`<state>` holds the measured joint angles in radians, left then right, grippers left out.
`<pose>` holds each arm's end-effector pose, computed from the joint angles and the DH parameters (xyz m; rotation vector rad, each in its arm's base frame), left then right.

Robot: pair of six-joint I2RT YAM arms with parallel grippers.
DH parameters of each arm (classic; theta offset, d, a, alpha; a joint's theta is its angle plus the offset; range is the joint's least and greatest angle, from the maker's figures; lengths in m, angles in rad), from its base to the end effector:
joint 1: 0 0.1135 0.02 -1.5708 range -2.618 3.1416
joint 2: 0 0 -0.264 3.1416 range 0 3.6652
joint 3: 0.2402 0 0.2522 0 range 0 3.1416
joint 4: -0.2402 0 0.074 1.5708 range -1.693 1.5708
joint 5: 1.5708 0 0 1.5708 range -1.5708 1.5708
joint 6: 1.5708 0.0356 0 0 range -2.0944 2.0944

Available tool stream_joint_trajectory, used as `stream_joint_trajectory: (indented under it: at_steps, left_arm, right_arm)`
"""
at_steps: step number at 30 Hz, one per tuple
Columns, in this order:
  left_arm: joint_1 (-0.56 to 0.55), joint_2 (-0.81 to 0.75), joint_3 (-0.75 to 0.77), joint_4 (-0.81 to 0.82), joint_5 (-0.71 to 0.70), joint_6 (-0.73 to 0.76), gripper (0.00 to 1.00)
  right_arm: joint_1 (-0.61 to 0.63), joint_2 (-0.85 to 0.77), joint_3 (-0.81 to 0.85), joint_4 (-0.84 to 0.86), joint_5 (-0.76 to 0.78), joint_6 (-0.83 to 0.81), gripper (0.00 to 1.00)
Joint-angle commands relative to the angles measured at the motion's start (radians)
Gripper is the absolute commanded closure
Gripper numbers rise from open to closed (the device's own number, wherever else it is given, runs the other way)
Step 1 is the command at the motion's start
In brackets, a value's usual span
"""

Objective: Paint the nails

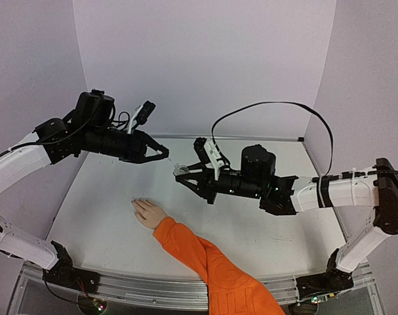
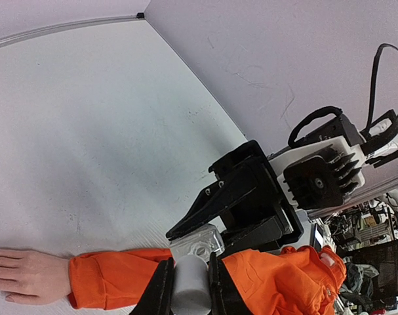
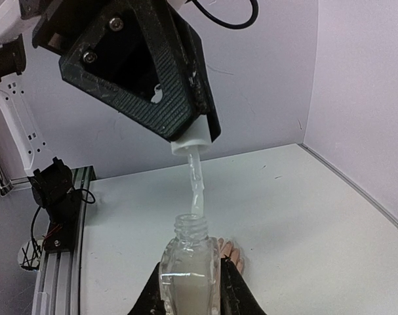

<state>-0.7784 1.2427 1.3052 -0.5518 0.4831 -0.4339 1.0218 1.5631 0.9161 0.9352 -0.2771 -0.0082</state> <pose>0.1798 -0.2005 0.3890 0.7029 2.1274 -1.2069 0.1761 0.3065 0.3085 -0.8804 1.0461 1.0377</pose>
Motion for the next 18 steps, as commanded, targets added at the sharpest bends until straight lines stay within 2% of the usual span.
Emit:
stream_joint_trajectory:
  at_steps: [1, 18]
  left_arm:
    - [-0.004, -0.052, 0.037, 0.007, -0.062, 0.026, 1.00]
    - [-0.013, -0.018, 0.026, 0.007, -0.003, 0.021, 1.00]
  right_arm:
    - [0.003, 0.003, 0.052, 0.082, -0.013, -0.019, 1.00]
    - [0.003, 0.013, 0.060, 0.102, -0.020, -0.009, 1.00]
